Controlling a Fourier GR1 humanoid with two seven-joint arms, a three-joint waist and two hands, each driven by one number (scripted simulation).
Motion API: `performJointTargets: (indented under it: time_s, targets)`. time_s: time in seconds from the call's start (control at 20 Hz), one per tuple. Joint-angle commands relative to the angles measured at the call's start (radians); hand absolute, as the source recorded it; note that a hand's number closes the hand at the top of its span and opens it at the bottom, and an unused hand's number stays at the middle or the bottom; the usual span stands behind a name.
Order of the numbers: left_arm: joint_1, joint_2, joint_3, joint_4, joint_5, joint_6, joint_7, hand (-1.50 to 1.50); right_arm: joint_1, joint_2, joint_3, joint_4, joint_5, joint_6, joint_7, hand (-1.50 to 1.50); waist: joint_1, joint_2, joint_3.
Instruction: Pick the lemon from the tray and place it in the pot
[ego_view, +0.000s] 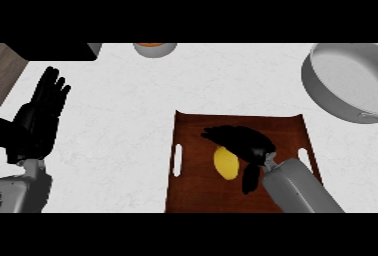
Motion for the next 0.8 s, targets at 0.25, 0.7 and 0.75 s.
performJointTargets:
  time_s: [0.25, 0.7, 0.75]
  targets:
    - [-0.012, 0.001, 0.030, -0.009, -0.016, -0.027, 0.005, 0.00, -0.071, 0.012, 0.045, 0.175, 0.120, -0.070, -0.188, 1.50, 0.008, 0.002, 0.000]
    - [0.034, -0.039, 0.028, -0.047, -0.043, -0.045, 0.016, 0.00, -0.099, 0.122, 0.003, 0.271, 0.212, -0.130, -0.216, 1.50, 0.004, 0.000, 0.000]
    - [0.036, -0.057, 0.037, -0.007, -0.043, -0.048, -0.042, 0.00, -0.005, 0.030, -0.001, 0.175, 0.205, -0.119, -0.280, 1.50, -0.001, -0.001, 0.000]
